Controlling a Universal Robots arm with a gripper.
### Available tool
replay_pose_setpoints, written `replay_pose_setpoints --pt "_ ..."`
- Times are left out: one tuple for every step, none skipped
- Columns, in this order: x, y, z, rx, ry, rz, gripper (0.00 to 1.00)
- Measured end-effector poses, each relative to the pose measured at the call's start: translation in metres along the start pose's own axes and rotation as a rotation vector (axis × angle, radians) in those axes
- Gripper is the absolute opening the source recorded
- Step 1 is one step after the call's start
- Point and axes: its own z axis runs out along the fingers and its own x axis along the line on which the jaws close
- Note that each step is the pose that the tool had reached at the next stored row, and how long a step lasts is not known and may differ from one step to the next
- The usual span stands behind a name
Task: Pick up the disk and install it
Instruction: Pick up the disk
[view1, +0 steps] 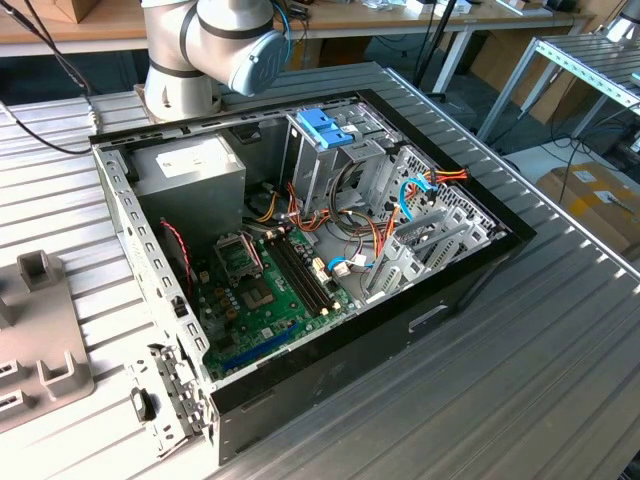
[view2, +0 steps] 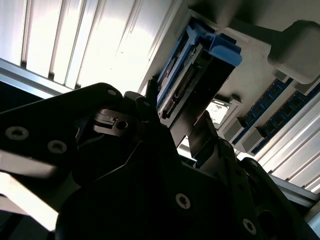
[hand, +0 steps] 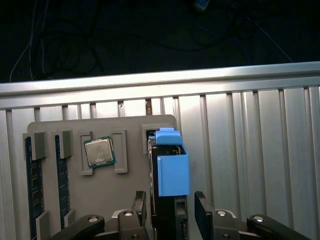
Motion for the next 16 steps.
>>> replay_pose_setpoints --pt "0.0 -0.0001 0.0 0.0 0.0 0.0 0.51" --pt "0.0 -0.0001 0.0 -0.0001 0.0 0.0 0.51" --pt "0.0 -0.0001 0.0 0.0 0.0 0.0 0.51" --pt "0.0 -0.0001 0.0 -0.0001 0.0 0.0 0.51" --pt "0.0 -0.0002 0.0 -0.0001 0.0001 0.0 0.51" --pt "0.0 -0.0002 0.0 -0.0001 0.0 0.0 0.51" --pt "0.0 -0.0002 0.0 0.0 0.0 0.0 0.51" --pt "0.0 -0.0002 0.0 0.0 0.0 0.0 0.51" --pt "-0.0001 -0.0003 0.0 -0.0001 0.0 0.0 0.51" --pt "-0.0001 -0.0003 0.0 0.0 0.0 0.0 0.51" --pt "0.0 -0.0003 0.0 0.0 0.0 0.0 0.51" --pt "-0.0001 -0.0003 0.0 -0.0001 0.0 0.0 0.51" --pt "0.0 -0.0004 0.0 -0.0001 0.0001 0.0 0.49" --pt "0.0 -0.0004 0.0 0.0 0.0001 0.0 0.43" --pt "0.0 -0.0004 -0.0001 -0.0001 0.0001 0.0 0.35" --pt "0.0 -0.0005 0.0 -0.0001 0.0 0.0 0.35"
